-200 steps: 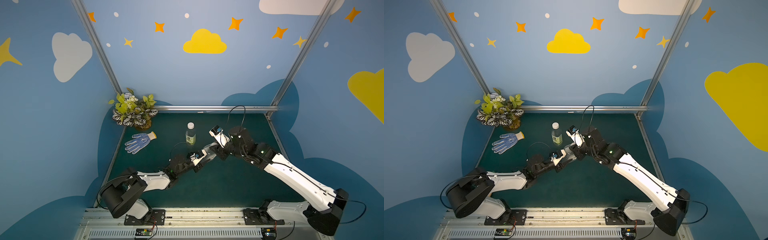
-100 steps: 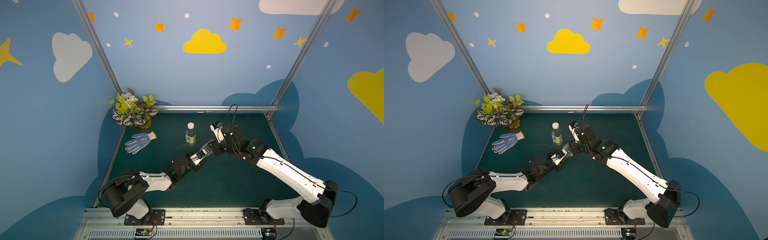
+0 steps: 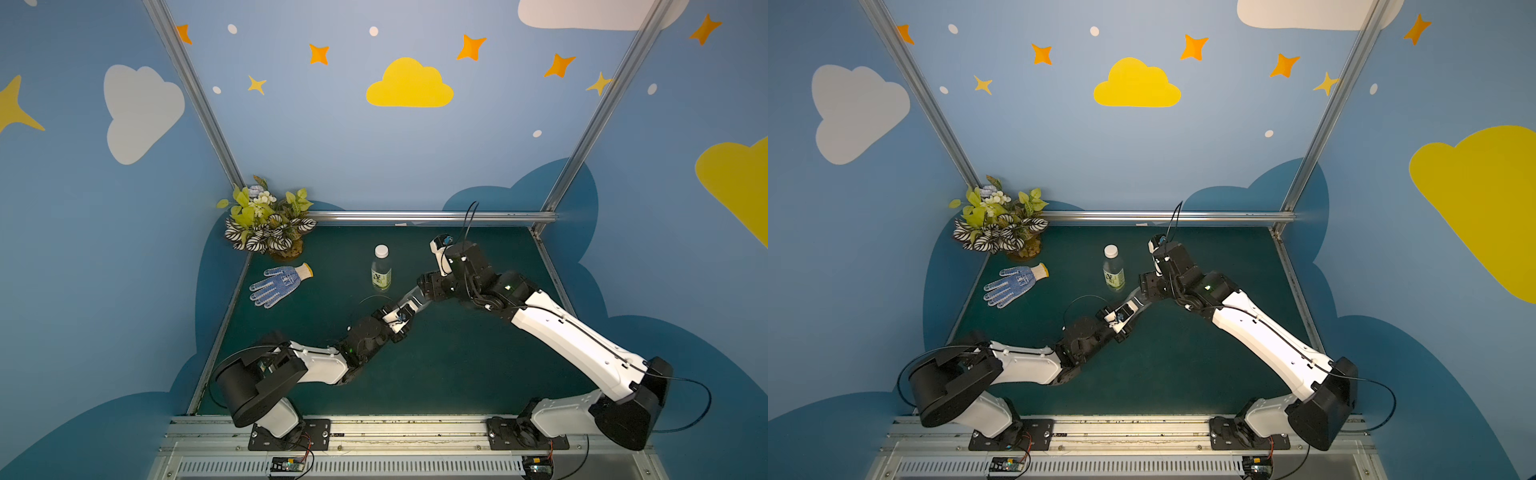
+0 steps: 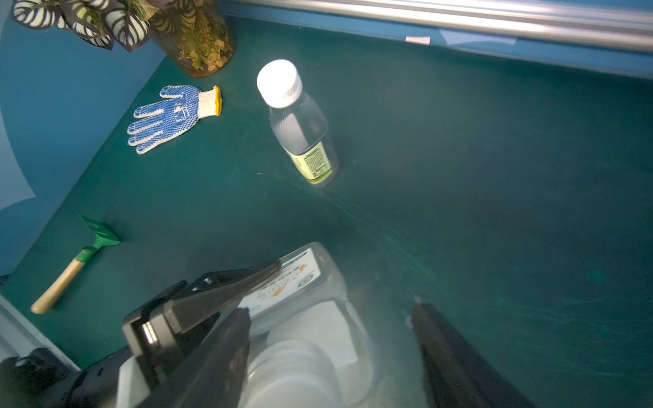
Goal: Screw on the bottle caps
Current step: Screw the bottle cap onto the plastic bottle.
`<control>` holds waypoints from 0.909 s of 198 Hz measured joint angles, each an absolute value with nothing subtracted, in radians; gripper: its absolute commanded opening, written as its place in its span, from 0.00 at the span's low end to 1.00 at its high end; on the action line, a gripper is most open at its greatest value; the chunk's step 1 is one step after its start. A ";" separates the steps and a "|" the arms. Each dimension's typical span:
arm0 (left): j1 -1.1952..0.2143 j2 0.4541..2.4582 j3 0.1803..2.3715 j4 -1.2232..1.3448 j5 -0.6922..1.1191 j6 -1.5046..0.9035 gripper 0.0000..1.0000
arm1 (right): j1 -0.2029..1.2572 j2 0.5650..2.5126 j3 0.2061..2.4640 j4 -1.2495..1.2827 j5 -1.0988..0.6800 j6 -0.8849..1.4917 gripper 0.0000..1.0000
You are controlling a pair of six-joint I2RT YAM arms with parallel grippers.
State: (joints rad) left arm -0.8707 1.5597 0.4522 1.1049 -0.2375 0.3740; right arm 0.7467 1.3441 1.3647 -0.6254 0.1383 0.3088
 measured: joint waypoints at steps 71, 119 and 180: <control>-0.743 1.536 0.374 1.153 0.085 0.196 0.19 | 0.419 1.066 1.254 -0.612 -0.420 -0.101 0.98; -0.700 1.409 0.378 1.119 0.401 0.097 0.19 | 0.395 1.029 0.997 -0.551 -0.747 -0.419 0.98; -0.700 1.372 0.427 1.015 0.596 0.059 0.18 | 0.482 1.144 1.042 -0.498 -0.902 -0.610 0.98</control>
